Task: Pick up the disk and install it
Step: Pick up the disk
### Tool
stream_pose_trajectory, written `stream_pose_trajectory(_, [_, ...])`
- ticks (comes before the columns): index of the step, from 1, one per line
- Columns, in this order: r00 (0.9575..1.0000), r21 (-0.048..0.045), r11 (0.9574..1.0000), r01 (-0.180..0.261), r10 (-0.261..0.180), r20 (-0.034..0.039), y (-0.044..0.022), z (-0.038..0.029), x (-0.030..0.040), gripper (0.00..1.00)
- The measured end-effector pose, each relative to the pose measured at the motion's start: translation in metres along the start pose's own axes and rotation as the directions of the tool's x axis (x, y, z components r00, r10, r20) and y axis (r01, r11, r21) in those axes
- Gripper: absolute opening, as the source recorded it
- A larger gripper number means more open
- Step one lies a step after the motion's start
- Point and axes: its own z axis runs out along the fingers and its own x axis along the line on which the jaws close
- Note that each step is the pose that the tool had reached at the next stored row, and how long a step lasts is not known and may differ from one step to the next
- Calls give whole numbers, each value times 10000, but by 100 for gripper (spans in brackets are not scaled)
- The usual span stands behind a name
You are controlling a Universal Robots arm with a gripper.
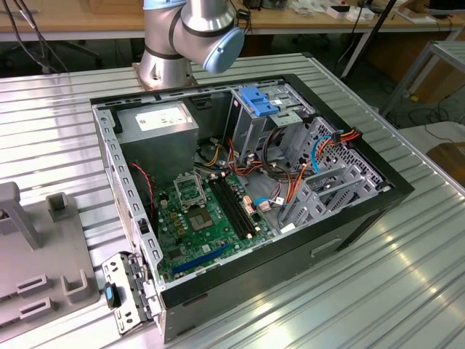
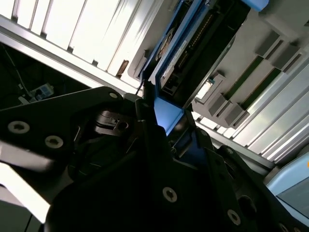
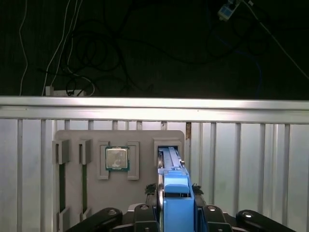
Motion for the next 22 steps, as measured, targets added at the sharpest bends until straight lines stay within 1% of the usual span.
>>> stream_pose_trajectory(2, [10000,1,10000,0,0,0,0,-58,1,37])
stream_pose_trajectory(5, [10000,0,10000,0,0,0,-2,-175,4,37])
stream_pose_trajectory(10, [10000,0,10000,0,0,0,-3,-301,6,37])
stream_pose_trajectory(11, [10000,1,10000,0,0,0,-4,-346,7,37])
stream_pose_trajectory(12, [10000,0,10000,0,0,0,-4,-435,9,37])
stream_pose_trajectory(14, [10000,1,10000,0,0,0,-5,-528,10,37])
stream_pose_trajectory(16, [10000,0,10000,0,0,0,-6,-579,11,37])
stream_pose_trajectory(19, [10000,1,10000,0,0,1,-7,-688,14,37])
stream_pose_trajectory(21, [10000,1,10000,0,0,0,-8,-741,14,37])
stream_pose_trajectory(22, [10000,1,10000,0,0,0,-8,-797,16,37])
